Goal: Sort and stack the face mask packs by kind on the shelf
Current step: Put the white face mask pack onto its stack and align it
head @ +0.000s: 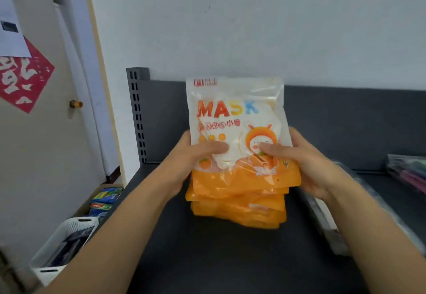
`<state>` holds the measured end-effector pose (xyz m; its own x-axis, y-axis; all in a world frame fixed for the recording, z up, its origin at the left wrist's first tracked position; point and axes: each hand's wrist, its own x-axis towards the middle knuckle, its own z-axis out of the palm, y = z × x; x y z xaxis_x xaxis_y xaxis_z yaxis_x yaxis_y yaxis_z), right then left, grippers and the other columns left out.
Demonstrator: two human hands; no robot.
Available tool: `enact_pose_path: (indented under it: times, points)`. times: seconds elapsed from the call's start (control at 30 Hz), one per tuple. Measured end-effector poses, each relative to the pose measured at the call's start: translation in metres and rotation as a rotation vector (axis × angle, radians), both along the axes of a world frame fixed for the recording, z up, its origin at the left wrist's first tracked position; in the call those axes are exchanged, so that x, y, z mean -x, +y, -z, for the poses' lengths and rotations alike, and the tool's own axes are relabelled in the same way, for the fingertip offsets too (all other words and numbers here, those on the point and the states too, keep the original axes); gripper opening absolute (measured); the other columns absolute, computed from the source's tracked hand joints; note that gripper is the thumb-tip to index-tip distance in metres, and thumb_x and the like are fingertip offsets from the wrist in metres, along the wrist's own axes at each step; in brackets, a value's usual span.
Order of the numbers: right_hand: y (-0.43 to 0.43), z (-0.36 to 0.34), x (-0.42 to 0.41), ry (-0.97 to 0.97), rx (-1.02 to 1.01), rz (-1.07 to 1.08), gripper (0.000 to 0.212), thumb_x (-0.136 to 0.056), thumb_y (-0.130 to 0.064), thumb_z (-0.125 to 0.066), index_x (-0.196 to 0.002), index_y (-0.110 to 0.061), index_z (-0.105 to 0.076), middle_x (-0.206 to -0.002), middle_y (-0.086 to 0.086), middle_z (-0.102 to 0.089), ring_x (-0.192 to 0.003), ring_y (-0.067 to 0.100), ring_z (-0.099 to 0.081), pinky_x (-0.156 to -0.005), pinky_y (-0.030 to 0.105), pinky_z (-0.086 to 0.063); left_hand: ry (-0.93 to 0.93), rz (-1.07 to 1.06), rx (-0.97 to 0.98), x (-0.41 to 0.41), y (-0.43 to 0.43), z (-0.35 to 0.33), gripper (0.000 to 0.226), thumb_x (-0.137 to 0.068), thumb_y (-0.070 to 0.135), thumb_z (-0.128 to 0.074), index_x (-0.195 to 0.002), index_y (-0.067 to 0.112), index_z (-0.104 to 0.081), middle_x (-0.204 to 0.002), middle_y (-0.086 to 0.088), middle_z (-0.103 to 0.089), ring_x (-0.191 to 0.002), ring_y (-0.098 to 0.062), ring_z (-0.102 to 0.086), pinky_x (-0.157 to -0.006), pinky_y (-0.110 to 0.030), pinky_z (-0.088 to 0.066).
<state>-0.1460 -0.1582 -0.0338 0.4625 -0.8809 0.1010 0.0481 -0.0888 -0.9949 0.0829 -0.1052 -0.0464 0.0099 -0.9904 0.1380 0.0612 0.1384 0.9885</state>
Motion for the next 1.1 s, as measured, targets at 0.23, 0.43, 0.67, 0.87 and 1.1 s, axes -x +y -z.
enact_pose_path:
  times: [0.23, 0.43, 0.67, 0.87, 1.1]
  points:
    - [0.002, 0.005, 0.001, -0.079, 0.349, 0.030, 0.110, -0.058, 0.005, -0.085, -0.147, -0.022, -0.025, -0.127, 0.006, -0.062, -0.113, 0.025, -0.065, -0.087, 0.049, -0.056, -0.206, 0.029, 0.266, -0.006, -0.001, 0.006, 0.094, -0.062, 0.004, -0.081, -0.142, 0.011, -0.034, -0.127, -0.008, -0.063, -0.111, -0.018, -0.066, -0.081, -0.028, -0.057]
    - [-0.007, 0.015, -0.003, 0.053, 0.317, -0.053, 0.105, -0.053, -0.010, -0.092, -0.141, -0.018, -0.035, -0.128, 0.008, -0.062, -0.111, 0.027, -0.066, -0.084, 0.050, -0.057, -0.226, 0.119, 0.144, -0.009, -0.011, 0.011, 0.119, -0.049, 0.004, -0.089, -0.146, 0.027, -0.023, -0.133, -0.003, -0.058, -0.115, -0.017, -0.063, -0.080, -0.029, -0.058]
    - [-0.013, 0.023, -0.004, 0.181, 0.286, -0.136, 0.090, -0.062, -0.001, -0.087, -0.137, -0.020, -0.042, -0.124, 0.001, -0.066, -0.110, 0.016, -0.066, -0.084, 0.033, -0.058, -0.162, 0.132, 0.065, -0.014, -0.018, 0.017, 0.127, -0.040, 0.012, -0.090, -0.145, 0.034, -0.023, -0.128, -0.001, -0.062, -0.110, -0.018, -0.067, -0.079, -0.034, -0.059]
    - [-0.025, 0.027, -0.002, 0.326, 0.327, -0.103, 0.114, -0.047, -0.031, -0.097, -0.140, -0.030, -0.032, -0.137, -0.001, -0.053, -0.119, 0.017, -0.060, -0.091, 0.044, -0.055, -0.304, 0.175, 0.029, -0.017, -0.020, 0.021, 0.121, -0.040, 0.025, -0.096, -0.142, 0.024, -0.032, -0.125, 0.000, -0.065, -0.112, -0.017, -0.065, -0.089, -0.038, -0.057]
    - [-0.014, 0.024, -0.003, 0.196, 0.375, -0.044, 0.094, -0.058, -0.015, -0.092, -0.135, -0.025, -0.039, -0.126, -0.001, -0.064, -0.111, 0.018, -0.066, -0.086, 0.046, -0.057, -0.242, 0.133, 0.082, -0.009, -0.011, 0.014, 0.094, -0.055, 0.005, -0.090, -0.136, 0.018, -0.044, -0.117, 0.000, -0.071, -0.108, -0.016, -0.068, -0.076, -0.026, -0.058]
